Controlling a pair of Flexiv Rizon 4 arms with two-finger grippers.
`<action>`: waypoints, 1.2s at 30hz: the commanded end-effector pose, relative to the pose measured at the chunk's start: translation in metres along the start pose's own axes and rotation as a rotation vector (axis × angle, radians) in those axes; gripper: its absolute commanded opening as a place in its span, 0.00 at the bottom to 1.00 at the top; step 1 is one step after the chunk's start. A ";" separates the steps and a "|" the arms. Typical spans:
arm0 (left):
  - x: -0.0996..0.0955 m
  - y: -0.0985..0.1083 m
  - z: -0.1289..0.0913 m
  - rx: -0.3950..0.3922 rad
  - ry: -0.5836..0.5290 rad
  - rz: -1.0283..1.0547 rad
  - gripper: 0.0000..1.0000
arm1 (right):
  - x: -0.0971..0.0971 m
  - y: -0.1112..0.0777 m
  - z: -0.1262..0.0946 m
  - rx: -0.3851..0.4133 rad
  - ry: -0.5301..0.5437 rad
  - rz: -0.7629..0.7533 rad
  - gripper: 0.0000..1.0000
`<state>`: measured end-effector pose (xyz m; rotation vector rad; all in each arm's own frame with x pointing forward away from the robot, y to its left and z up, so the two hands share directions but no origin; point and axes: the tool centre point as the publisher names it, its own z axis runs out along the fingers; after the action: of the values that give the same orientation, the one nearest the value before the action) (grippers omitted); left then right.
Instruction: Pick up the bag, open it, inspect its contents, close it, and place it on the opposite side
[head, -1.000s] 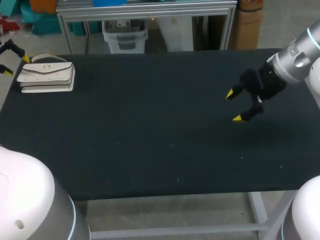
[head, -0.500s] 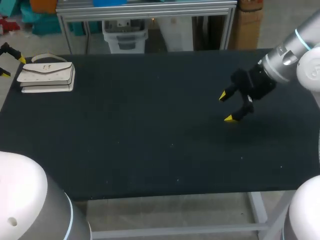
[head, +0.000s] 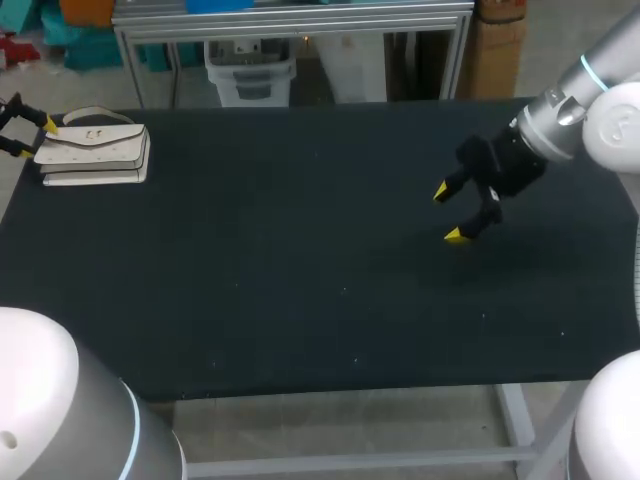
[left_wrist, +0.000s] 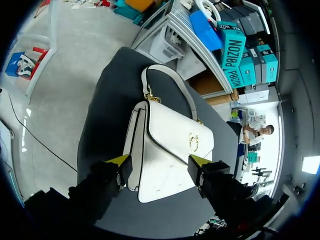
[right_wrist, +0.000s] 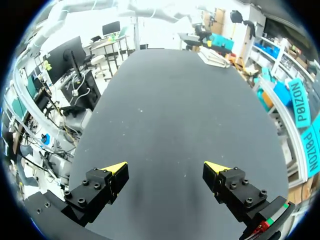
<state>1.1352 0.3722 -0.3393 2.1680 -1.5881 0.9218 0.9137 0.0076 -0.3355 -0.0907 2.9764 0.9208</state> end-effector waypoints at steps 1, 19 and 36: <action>-0.004 -0.005 0.004 -0.412 0.038 0.002 0.68 | 0.000 0.000 0.000 -0.001 0.000 0.000 1.00; 0.027 0.045 0.028 -0.501 0.073 0.032 0.00 | 0.000 0.000 0.000 -0.001 0.000 0.000 1.00; 0.075 0.121 0.057 -0.470 0.194 0.057 0.00 | 0.000 0.000 0.000 -0.001 0.000 0.000 1.00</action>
<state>1.0519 0.2429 -0.3441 1.7492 -1.5782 0.7615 0.9138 0.0079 -0.3356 -0.0896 2.9777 0.9186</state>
